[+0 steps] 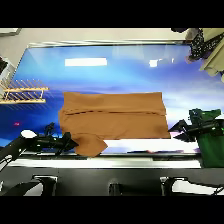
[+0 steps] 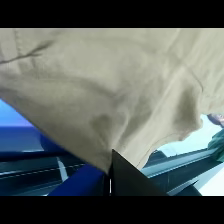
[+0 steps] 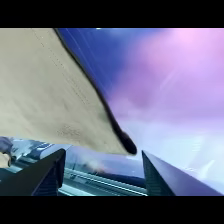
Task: Fold the clothes and pants, and hang the long-sleeved shirts on hangers.
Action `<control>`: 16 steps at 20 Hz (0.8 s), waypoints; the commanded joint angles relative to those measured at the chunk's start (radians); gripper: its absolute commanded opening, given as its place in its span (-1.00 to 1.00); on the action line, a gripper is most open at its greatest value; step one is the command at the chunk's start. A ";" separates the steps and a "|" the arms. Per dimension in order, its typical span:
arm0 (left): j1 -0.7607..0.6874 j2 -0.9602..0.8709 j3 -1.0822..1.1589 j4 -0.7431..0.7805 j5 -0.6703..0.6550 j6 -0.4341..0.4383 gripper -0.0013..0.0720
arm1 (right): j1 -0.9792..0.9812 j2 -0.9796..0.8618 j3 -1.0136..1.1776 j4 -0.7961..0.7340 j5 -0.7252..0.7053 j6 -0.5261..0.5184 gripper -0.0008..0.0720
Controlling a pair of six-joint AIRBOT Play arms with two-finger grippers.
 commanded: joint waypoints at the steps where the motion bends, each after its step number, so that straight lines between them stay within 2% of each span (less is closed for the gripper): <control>1: 0.031 0.000 0.001 0.000 -0.015 0.020 -0.92 | 0.000 -0.008 -0.051 0.027 -0.029 -0.005 0.48; 4: 0.031 -0.001 0.001 0.000 -0.015 0.020 -0.92 | 0.000 -0.008 -0.090 0.043 -0.066 -0.021 0.41; 7: 0.031 -0.001 0.001 0.000 -0.015 0.021 -0.92 | 0.007 -0.008 -0.113 0.100 -0.097 -0.045 0.09; 10: 0.031 -0.001 0.001 0.000 -0.014 0.021 -0.92 | 0.072 -0.008 -0.113 0.090 -0.148 -0.056 -0.39; 12: 0.032 0.002 0.001 0.000 -0.019 0.020 -0.92 | 0.087 -0.004 -0.113 0.089 -0.154 -0.056 -0.85; 16: 0.077 0.031 0.045 0.023 -0.111 0.031 -0.93 | 0.087 0.075 -0.113 0.040 -0.093 -0.010 -0.90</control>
